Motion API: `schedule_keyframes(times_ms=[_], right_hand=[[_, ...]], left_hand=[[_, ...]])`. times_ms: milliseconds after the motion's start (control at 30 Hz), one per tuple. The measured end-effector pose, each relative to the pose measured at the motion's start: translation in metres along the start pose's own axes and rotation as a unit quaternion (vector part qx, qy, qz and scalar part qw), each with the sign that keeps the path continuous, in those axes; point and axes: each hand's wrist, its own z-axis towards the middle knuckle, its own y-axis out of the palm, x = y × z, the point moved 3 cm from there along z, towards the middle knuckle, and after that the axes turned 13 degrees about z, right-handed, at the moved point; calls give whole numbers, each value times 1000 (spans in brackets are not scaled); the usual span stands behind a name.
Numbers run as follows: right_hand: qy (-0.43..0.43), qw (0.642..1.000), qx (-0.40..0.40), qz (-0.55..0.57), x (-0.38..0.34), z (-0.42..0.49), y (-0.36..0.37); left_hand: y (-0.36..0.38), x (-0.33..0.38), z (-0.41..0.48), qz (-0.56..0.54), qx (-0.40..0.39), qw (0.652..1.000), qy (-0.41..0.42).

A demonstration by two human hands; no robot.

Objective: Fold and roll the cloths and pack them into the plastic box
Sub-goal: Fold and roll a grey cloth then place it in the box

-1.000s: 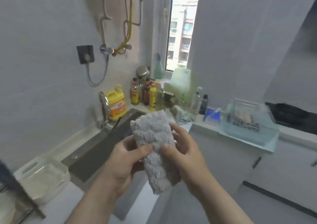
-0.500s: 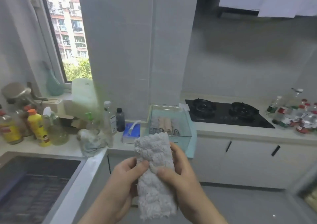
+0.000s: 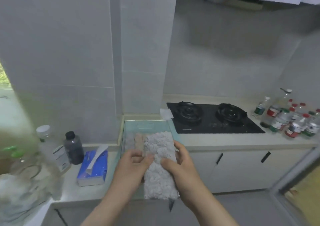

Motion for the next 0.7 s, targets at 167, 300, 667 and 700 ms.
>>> schedule_keyframes(times_ms=[167, 300, 667, 700], right_hand=[[18, 990, 48, -131, 15, 110, 11], [54, 959, 41, -274, 49, 166, 20], [254, 919, -25, -299, 150, 183, 16], [281, 926, -6, -253, 156, 184, 14]], left_hand=[[-17, -8, 97, 114, 49, 989, 82], [-25, -29, 145, -125, 4, 989, -74], [27, -76, 164, -211, -8, 900, -381], [29, -79, 168, -220, 9, 893, -391]])
